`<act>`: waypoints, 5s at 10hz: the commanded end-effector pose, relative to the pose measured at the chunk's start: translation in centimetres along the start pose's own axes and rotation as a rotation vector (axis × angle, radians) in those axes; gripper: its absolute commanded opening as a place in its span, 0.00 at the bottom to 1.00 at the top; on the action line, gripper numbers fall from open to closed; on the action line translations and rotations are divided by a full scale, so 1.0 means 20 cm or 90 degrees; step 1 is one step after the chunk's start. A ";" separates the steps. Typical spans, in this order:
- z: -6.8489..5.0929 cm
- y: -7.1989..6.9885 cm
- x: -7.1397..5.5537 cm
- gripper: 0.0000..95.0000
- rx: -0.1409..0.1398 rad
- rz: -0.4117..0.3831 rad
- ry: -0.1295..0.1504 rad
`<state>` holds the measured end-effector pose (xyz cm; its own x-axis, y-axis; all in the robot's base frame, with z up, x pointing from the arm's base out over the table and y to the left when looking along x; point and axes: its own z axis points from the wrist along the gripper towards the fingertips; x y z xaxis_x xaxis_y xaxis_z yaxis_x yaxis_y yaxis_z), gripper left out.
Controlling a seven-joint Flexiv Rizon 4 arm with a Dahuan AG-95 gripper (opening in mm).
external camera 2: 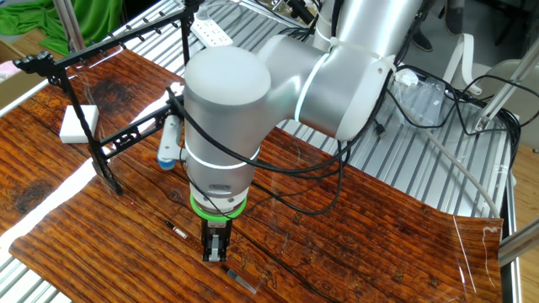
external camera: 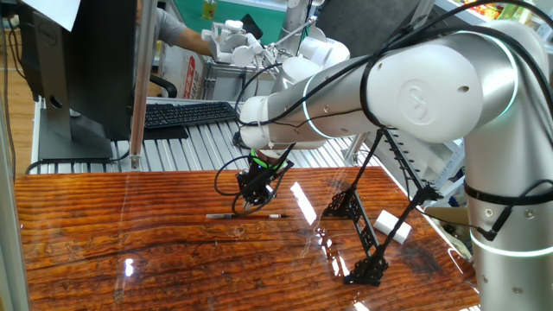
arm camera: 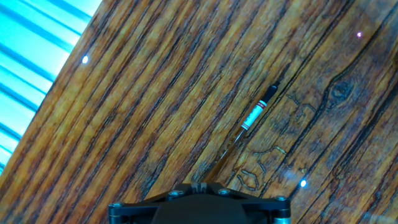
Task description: Place the brush on the pen rack
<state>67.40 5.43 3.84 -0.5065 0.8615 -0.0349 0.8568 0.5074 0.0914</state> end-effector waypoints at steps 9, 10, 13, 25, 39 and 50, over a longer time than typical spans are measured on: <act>0.03 0.01 0.02 0.00 0.004 0.037 -0.003; 0.03 0.01 0.02 0.00 0.004 0.041 -0.004; 0.06 0.03 0.01 0.00 0.000 0.079 -0.003; 0.12 0.06 -0.01 0.00 -0.033 0.163 -0.003; 0.16 0.07 -0.01 0.20 -0.042 0.180 -0.028; 0.14 0.07 -0.01 0.40 -0.013 0.171 -0.065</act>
<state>69.08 6.01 1.17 -0.2522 0.9628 -0.0971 0.9561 0.2634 0.1287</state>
